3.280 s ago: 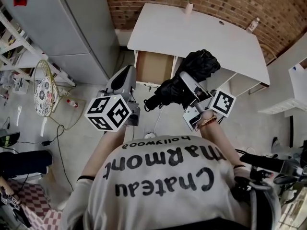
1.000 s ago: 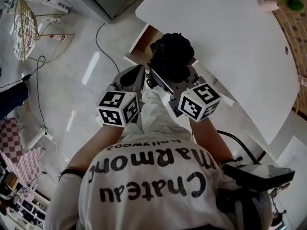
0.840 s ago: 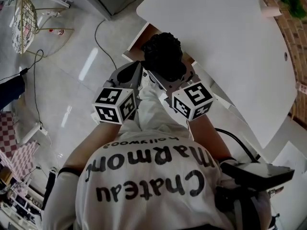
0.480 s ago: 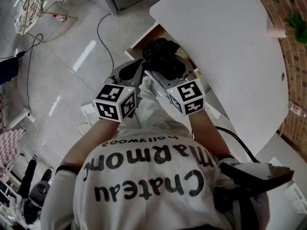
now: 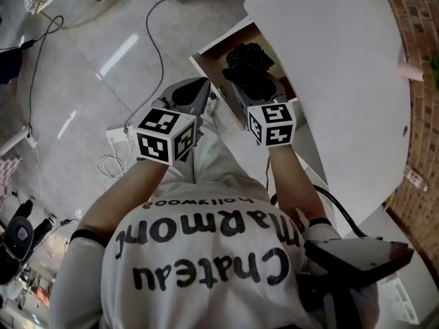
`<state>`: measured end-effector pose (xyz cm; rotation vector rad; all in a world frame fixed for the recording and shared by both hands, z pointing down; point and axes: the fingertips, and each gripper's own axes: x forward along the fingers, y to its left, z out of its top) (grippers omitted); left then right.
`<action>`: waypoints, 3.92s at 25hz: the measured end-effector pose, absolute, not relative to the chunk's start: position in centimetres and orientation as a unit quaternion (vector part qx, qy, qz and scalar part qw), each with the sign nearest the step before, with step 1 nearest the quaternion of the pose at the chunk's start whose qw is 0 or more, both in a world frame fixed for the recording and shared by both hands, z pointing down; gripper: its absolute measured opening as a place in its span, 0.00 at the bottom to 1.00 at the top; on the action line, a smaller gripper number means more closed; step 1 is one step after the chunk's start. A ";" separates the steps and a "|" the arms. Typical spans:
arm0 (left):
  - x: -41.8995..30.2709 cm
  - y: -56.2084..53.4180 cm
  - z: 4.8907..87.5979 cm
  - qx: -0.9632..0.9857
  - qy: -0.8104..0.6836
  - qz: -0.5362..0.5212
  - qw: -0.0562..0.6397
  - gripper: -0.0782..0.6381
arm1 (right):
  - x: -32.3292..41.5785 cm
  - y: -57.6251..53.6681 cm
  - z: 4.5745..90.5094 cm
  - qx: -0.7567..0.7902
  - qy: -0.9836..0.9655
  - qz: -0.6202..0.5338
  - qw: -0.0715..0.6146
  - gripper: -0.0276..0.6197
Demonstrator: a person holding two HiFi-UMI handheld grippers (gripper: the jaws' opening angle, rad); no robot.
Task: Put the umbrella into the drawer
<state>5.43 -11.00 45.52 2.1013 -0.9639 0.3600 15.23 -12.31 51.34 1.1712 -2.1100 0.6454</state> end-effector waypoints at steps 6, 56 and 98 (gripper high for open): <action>5.1 -11.1 45.6 0.836 -0.371 0.129 0.383 0.13 | 16.4 -12.0 55.4 0.472 -0.769 0.265 0.340 0.44; 4.4 -12.2 52.7 0.824 -0.375 0.136 0.402 0.13 | 22.2 -15.2 65.3 0.575 -0.657 0.331 0.358 0.44; 3.5 -11.6 54.0 0.797 -0.376 0.163 0.444 0.13 | 23.9 -16.2 67.8 0.589 -0.627 0.376 0.345 0.47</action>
